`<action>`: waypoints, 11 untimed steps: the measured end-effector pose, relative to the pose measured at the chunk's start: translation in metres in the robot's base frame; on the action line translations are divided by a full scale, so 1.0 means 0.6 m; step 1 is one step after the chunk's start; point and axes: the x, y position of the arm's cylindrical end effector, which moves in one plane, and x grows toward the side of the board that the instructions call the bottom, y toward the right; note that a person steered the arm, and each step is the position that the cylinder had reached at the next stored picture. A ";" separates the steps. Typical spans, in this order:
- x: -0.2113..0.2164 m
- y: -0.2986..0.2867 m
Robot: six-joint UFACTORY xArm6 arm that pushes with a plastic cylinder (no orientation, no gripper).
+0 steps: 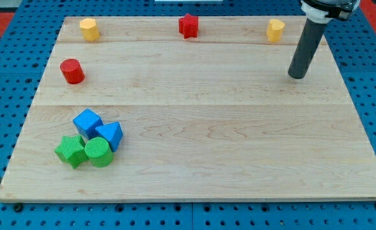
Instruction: Move the arm to the bottom left of the green blocks diagonally
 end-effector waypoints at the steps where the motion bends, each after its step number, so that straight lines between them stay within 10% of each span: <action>1: 0.013 -0.040; 11: 0.409 -0.373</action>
